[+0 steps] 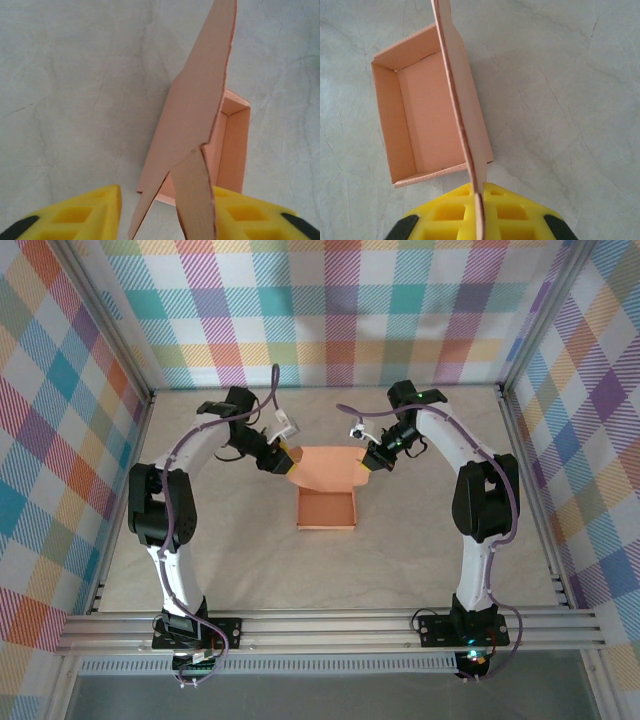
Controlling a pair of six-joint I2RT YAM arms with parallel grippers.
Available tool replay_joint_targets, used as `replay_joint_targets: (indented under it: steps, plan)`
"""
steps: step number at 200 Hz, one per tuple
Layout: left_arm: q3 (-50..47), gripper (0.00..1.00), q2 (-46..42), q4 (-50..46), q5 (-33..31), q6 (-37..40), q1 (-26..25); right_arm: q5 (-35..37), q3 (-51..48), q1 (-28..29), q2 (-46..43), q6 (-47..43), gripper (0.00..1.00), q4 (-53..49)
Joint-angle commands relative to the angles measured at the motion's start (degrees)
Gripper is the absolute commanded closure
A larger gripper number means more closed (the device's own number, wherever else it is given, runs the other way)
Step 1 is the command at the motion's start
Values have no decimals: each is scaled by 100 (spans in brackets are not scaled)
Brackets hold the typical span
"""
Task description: Fold the paper box
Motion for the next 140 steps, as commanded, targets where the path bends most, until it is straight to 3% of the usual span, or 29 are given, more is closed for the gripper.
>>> replay_joint_targets:
  steps: [1,51,104,140]
  plan:
    - [194,66,53,-198,40,158,-69,-314,-31,34,-182,-162,100,-133]
    - [269,100,90,-323,52,177,-103,-298,-18,37,-163,-120,100,-115]
    - [-7,100,-122,111,-293,-215,-205,-233,-174,85,-300,230,100,273]
    - [-619,100,-651,1265,-816,-1190,-404,562,-915,274,-778,1074,100,1670]
